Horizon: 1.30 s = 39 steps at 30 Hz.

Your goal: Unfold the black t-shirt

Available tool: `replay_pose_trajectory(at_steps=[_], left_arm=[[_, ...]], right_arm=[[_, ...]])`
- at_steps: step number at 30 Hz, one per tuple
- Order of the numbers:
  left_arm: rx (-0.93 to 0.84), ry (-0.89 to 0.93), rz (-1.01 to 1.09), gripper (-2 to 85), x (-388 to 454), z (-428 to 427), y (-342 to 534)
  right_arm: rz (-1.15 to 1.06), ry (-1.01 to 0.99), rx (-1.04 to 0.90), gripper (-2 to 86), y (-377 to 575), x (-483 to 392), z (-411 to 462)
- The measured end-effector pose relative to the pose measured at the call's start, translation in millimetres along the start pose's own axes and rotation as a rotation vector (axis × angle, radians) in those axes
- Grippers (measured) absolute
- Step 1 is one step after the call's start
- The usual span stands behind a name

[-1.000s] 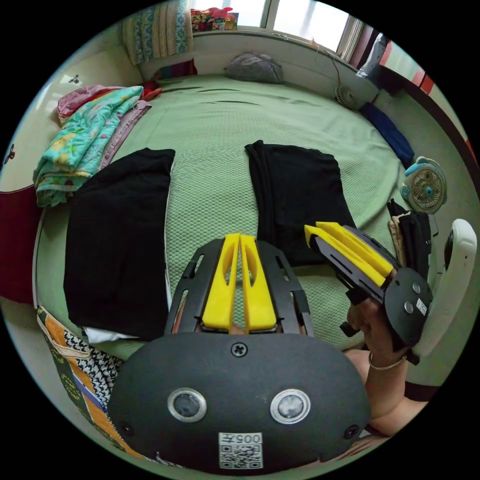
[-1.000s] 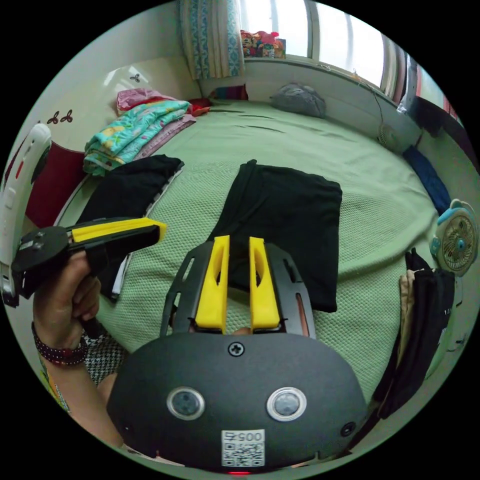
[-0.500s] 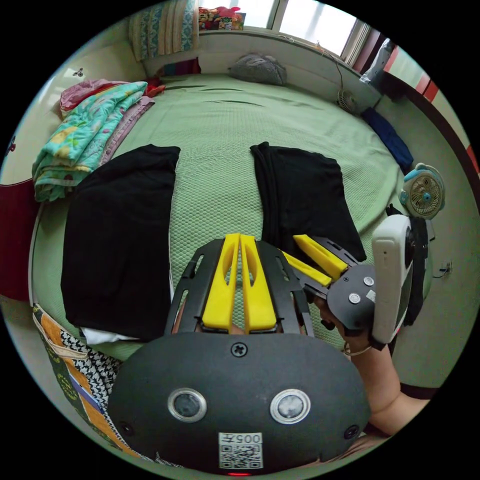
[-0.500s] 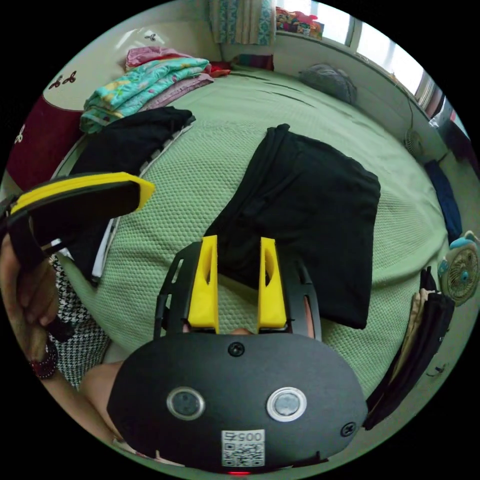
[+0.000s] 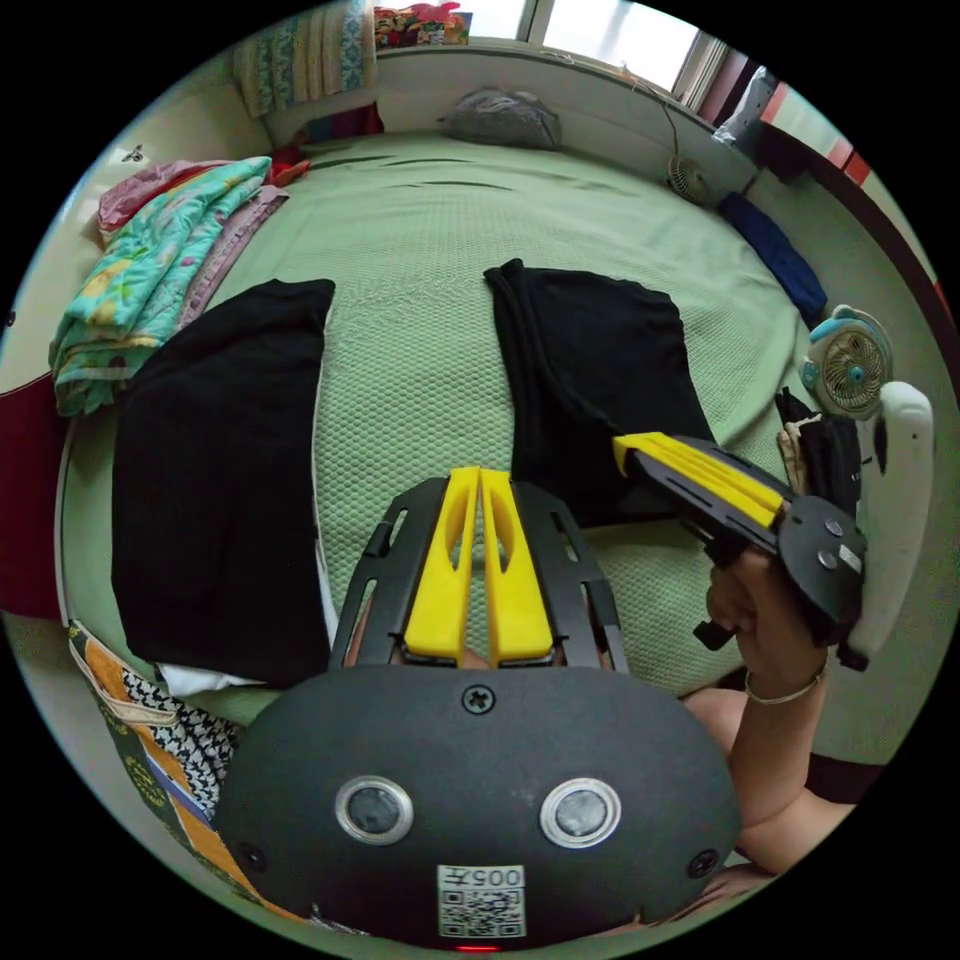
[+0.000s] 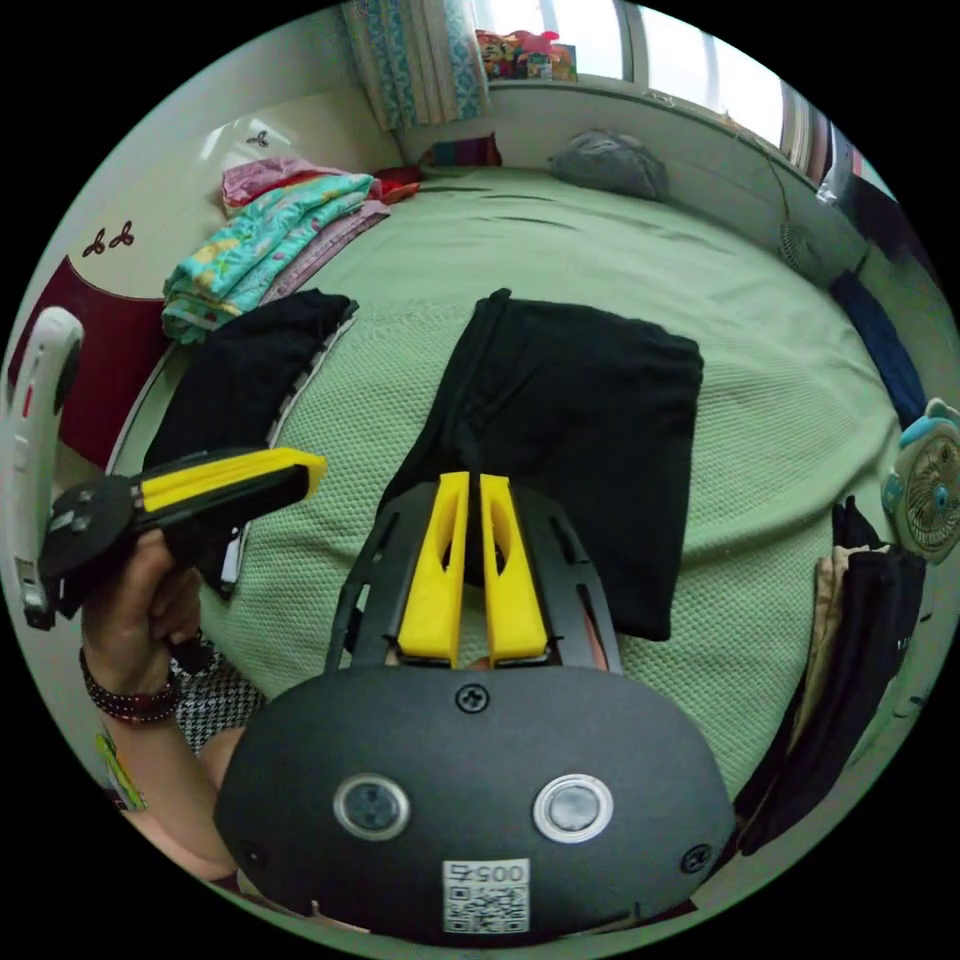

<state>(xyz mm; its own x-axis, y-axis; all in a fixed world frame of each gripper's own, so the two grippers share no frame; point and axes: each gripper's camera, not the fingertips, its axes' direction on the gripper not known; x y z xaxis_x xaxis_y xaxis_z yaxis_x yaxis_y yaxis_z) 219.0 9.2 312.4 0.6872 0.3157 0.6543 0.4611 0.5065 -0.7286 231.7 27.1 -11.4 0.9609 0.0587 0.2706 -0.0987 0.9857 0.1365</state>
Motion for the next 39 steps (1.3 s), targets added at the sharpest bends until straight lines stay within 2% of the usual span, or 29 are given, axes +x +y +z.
replay_pose_trajectory(at_steps=[3,10,18,22,26,32,39], left_arm=[[-0.023,0.046,0.06,-0.7,7,16,-12],[-0.042,0.006,0.147,-0.7,20,45,-32],[-0.05,0.16,0.09,-0.6,6,68,-56],[-0.076,0.159,0.078,-0.7,1,80,-64],[-0.091,0.153,0.088,-0.7,0,89,-69],[-0.114,0.209,0.092,-0.7,-1,98,-74],[-0.125,0.179,0.134,-0.7,7,103,-77]], right_arm=[[0.015,-0.03,0.029,-1.3,-2,12,-13],[0.04,-0.095,-0.001,-1.3,-10,32,-19],[0.042,-0.138,-0.042,1.8,-20,32,-14],[0.061,-0.086,0.014,5.8,-25,36,-22],[0.081,-0.115,0.011,8.4,-36,43,-20],[0.064,-0.119,-0.039,9.3,-51,42,-9],[0.042,-0.093,-0.064,10.6,-59,41,-6]])
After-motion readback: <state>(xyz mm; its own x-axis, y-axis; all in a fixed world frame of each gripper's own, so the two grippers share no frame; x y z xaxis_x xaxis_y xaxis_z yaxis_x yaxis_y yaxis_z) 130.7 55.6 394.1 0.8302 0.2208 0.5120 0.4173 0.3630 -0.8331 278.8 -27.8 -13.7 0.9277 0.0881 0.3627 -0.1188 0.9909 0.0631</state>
